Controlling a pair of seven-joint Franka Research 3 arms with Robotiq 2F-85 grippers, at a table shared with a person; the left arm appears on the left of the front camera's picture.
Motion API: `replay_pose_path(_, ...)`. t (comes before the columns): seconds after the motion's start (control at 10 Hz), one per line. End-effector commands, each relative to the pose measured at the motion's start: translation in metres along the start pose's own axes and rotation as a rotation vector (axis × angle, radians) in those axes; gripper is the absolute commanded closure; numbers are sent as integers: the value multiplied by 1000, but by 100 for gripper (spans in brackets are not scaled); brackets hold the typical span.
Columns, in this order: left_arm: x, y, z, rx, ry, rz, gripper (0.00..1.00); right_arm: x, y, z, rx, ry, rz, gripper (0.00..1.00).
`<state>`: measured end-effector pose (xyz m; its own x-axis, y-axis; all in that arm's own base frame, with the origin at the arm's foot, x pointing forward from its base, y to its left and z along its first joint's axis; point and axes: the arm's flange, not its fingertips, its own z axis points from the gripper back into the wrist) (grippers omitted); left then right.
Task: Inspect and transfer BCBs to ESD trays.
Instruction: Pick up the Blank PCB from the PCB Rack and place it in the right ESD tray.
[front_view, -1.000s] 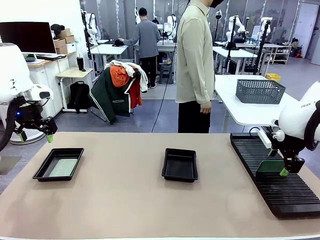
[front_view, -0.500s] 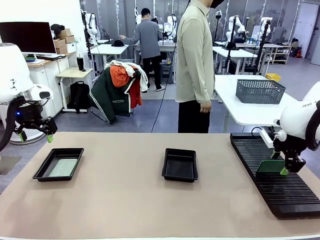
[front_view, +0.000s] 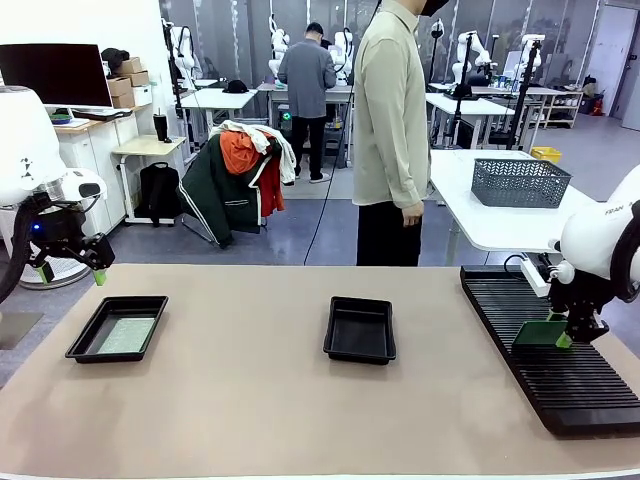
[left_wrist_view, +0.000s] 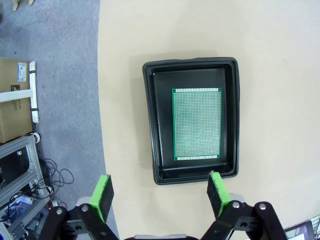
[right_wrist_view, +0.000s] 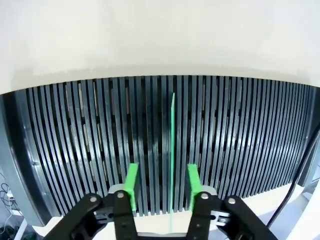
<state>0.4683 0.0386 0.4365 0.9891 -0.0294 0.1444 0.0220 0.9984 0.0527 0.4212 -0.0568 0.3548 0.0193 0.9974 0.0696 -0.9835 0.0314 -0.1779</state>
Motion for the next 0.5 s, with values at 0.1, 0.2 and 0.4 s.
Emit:
replay_pose_path(0.1,0,0,-1,-2,-12,0,0,-5,-5,-6,-26,-25,20,67)
replay_pose_path(0.2,0,0,-1,-2,-12,0,0,-5,-6,-5,-24,-23,19,71)
replay_pose_path(0.4,0,0,-1,-2,-12,0,0,-5,-8,-5,-19,-22,21,83)
